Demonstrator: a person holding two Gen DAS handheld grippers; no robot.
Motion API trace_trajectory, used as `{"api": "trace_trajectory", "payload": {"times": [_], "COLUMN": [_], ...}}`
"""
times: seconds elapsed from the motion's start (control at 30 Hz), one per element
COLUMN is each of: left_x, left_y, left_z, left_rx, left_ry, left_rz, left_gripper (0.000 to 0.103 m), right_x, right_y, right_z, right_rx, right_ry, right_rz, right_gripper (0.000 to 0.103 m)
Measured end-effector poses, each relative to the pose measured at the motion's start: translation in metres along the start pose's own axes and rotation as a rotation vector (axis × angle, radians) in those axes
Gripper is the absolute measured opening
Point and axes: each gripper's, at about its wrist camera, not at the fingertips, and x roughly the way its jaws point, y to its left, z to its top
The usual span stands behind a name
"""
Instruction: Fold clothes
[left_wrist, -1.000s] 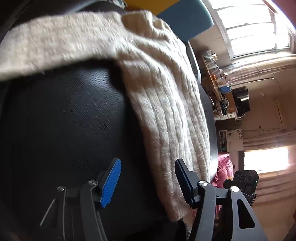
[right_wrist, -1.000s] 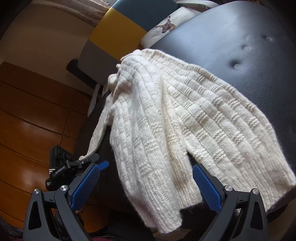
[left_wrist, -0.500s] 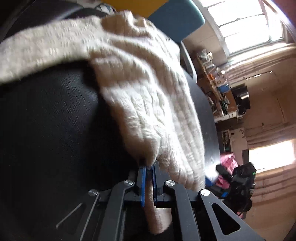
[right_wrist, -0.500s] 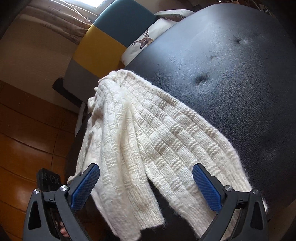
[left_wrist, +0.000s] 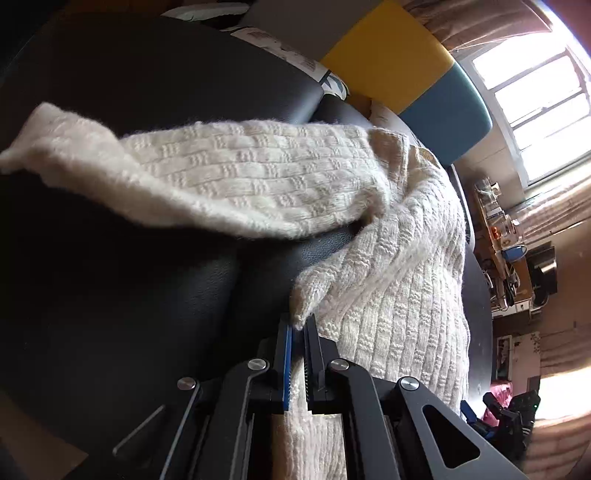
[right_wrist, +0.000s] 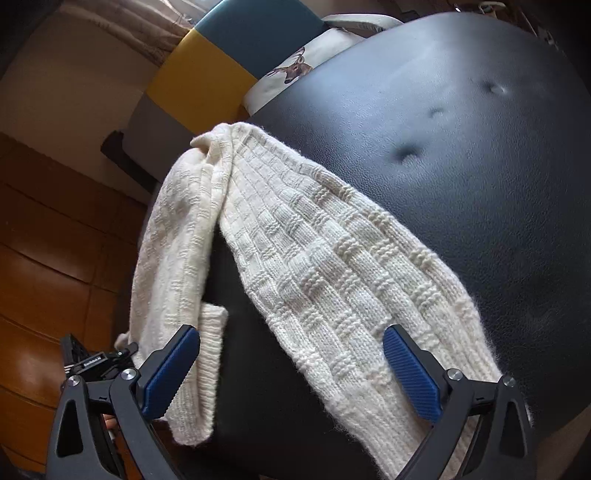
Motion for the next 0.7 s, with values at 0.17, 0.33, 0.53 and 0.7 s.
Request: {"api": "trace_trajectory", "payload": {"times": [0.17, 0.33, 0.53, 0.7], "left_x": [0.0, -0.02, -0.045, -0.038], "left_y": [-0.008, -0.006, -0.02, -0.053], "left_z": [0.01, 0.014, 0.017, 0.022], "left_rx": [0.029, 0.075, 0.117, 0.183], "left_ry": [-0.019, -0.061, -0.14, -0.126], "left_rz": [0.06, 0.147, 0.113, 0.047], "left_gripper": [0.006, 0.007, 0.018, 0.023], "right_x": [0.031, 0.037, 0.022, 0.001], "right_y": [0.014, 0.007, 0.001, 0.027], "right_z": [0.017, 0.018, 0.026, 0.057], "right_rx": [-0.124, -0.265, -0.266, -0.271], "right_ry": [0.068, 0.05, 0.056, -0.055], "right_rz": [-0.176, -0.473, -0.404, -0.288], "right_gripper": [0.102, 0.102, 0.102, 0.101]}}
